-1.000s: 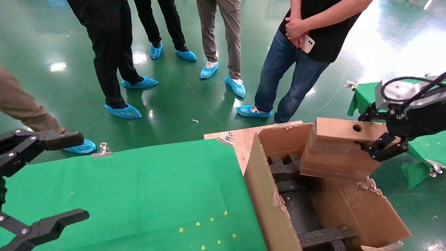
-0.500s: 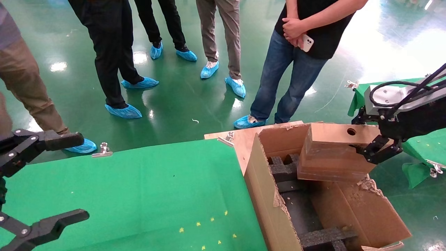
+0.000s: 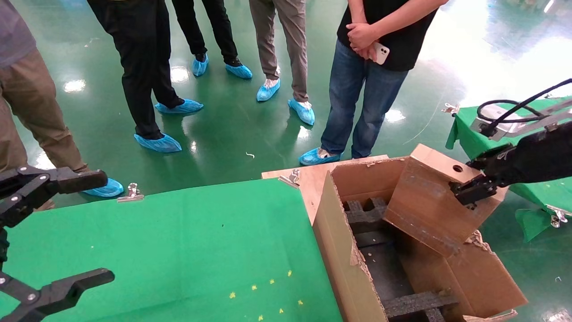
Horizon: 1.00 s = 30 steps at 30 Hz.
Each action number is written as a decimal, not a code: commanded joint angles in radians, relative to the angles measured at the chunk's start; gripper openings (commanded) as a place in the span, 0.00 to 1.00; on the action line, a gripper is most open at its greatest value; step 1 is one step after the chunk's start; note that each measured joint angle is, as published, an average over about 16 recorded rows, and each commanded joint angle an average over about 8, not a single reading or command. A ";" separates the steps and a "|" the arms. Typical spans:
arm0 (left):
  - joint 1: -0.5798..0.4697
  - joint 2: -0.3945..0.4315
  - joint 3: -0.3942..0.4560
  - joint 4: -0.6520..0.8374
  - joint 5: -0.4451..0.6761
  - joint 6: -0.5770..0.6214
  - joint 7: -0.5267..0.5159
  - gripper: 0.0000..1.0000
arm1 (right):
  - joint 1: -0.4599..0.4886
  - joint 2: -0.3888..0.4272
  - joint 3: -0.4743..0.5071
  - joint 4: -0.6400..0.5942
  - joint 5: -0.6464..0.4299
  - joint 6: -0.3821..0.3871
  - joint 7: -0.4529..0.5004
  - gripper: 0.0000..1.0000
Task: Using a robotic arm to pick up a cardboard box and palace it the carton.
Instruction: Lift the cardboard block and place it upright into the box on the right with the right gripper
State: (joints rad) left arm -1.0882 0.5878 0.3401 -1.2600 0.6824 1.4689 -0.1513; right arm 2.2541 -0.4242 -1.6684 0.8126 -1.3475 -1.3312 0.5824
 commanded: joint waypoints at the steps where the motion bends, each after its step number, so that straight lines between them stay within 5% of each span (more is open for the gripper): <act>1: 0.000 0.000 0.000 0.000 0.000 0.000 0.000 1.00 | -0.009 0.020 -0.007 0.032 -0.010 0.033 0.107 0.00; 11: 0.000 0.000 0.000 0.000 0.000 0.000 0.000 1.00 | -0.027 0.128 -0.049 0.300 -0.147 0.181 0.647 0.00; 15: 0.000 0.000 0.000 0.000 0.000 0.000 0.000 1.00 | -0.033 0.151 -0.060 0.375 -0.194 0.211 0.792 0.00; 30: 0.000 0.000 0.000 0.000 -0.001 0.000 0.000 1.00 | -0.041 0.158 -0.068 0.405 -0.213 0.222 0.857 0.00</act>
State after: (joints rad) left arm -1.0881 0.5877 0.3402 -1.2597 0.6818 1.4685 -0.1511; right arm 2.2107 -0.2613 -1.7387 1.2348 -1.5688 -1.1033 1.4553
